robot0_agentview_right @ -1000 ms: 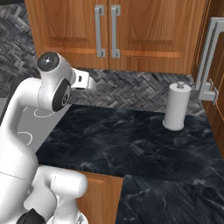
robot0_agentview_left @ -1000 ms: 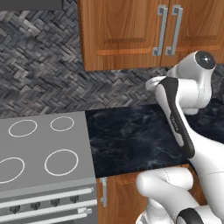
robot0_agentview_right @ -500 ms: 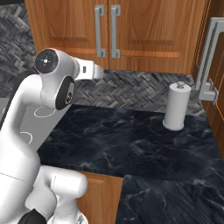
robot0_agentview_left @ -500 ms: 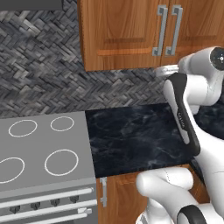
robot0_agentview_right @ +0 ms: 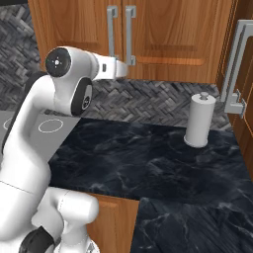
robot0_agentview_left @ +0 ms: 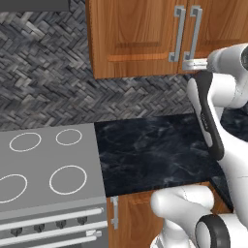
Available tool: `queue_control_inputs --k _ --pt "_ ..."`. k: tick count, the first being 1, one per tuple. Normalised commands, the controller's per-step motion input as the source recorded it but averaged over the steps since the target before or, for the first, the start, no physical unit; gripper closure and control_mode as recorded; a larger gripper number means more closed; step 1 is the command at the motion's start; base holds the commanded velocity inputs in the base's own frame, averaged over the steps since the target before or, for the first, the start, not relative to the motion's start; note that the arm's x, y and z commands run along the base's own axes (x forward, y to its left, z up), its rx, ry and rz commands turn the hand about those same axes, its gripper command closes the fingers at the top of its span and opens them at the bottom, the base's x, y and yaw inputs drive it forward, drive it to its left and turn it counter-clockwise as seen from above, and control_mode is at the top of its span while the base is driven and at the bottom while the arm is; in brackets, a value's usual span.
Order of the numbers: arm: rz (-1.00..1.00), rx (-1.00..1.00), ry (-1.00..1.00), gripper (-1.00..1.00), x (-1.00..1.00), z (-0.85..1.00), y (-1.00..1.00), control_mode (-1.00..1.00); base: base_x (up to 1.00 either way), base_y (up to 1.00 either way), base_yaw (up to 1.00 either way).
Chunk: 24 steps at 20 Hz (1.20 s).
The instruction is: The dining table condiment station is running low on condiment bottle. Refill the condiment station by opening the cabinet and taking the condiment bottle from the cabinet and placing it on the dining table.
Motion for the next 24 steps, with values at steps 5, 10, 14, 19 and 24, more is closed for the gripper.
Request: queue_control_inputs --k 5,10,14,19,24 --pt "-0.06 0.00 0.00 -1.00 0.23 0.27 -0.38 -1.00 0.00 0.00 0.00" --pt "-0.02 0.00 0.00 -1.00 0.30 0.12 -0.18 -1.00 0.00 0.00 0.00" --pt "0.00 0.00 0.00 -1.00 0.33 0.29 0.00 -1.00 0.00 0.00 0.00" --pt "0.00 0.00 0.00 -1.00 0.35 0.33 0.00 -1.00 0.00 0.00 0.00" --pt "0.00 0.00 0.02 -1.00 0.43 0.18 0.00 -1.00 0.00 0.00 0.00"
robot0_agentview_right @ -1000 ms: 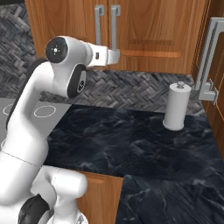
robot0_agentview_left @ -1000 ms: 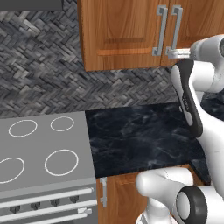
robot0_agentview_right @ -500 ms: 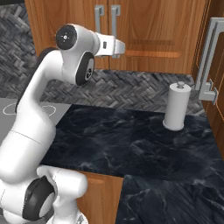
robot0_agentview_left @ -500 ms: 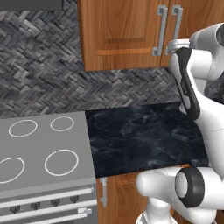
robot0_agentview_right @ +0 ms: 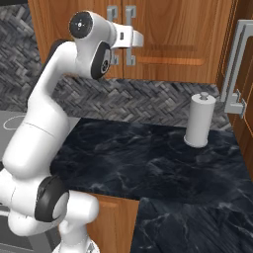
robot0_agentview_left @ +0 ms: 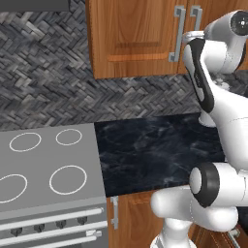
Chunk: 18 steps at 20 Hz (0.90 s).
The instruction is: The dining table condiment station is running low on condiment bottle. Refill the condiment station by opening the cabinet and taking the condiment bottle from the cabinet and placing it on the dining table.
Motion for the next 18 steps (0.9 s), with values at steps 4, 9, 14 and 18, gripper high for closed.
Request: queue_control_inputs --k 4,9,14,18 --pt "0.02 0.00 0.00 -1.00 0.38 0.03 0.00 -1.00 0.00 0.00 0.00" --pt "0.07 0.01 0.00 -1.00 0.36 0.00 -0.04 -1.00 0.00 0.00 0.00" --pt "0.09 0.04 0.00 -1.00 0.35 0.00 -0.15 -1.00 0.00 0.00 0.00" --pt "0.09 0.04 0.00 -1.00 0.33 -0.07 -0.20 -1.00 0.00 0.00 0.00"
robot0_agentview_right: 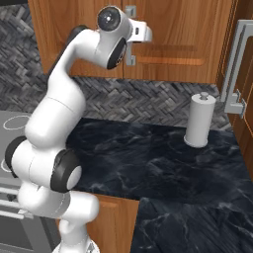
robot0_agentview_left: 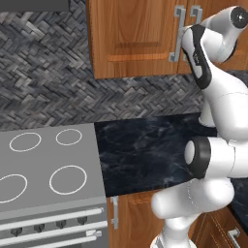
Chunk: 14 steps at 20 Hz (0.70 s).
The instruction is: The dining table condiment station is running low on condiment bottle. Refill the condiment station by opening the cabinet and taking the condiment bottle from the cabinet and placing it on the dining table.
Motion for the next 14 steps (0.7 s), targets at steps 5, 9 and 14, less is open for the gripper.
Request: queue_control_inputs --k 5,9,14 --pt "0.08 0.02 0.00 -1.00 0.35 -0.14 -0.16 -1.00 0.00 0.00 0.00" --pt "0.07 0.00 0.00 -1.00 0.39 -0.23 -0.06 -1.00 0.00 0.00 0.00" --pt "0.07 0.00 -0.01 -1.00 0.45 -0.32 -0.01 -1.00 0.00 0.00 0.00"
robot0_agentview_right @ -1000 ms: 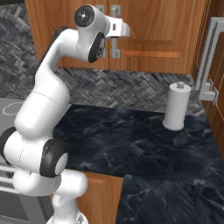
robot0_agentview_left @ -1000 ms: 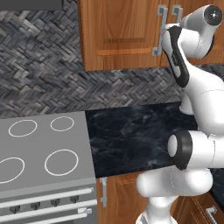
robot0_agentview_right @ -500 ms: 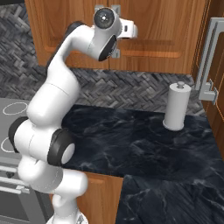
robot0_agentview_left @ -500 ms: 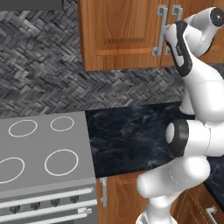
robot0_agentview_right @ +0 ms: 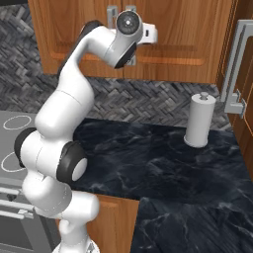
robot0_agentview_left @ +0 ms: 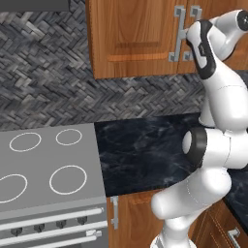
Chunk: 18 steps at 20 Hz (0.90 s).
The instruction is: The dining table condiment station is running low on condiment bottle. Refill the condiment station by opening the cabinet and taking the condiment bottle from the cabinet and placing it on the dining table.
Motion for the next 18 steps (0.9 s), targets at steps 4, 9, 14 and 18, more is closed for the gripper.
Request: queue_control_inputs --k 4,9,14,18 --pt "0.05 0.00 -0.11 1.00 0.44 -0.51 0.00 -1.00 0.00 0.00 0.00" --pt "0.01 0.00 -0.21 1.00 0.27 -0.51 0.00 -1.00 0.00 0.00 0.00" --pt "0.00 0.00 -0.04 1.00 0.04 -0.06 0.00 -1.00 0.00 0.00 0.00" --pt "0.00 0.00 0.00 1.00 -0.05 0.03 0.00 -1.00 0.00 0.00 0.00"
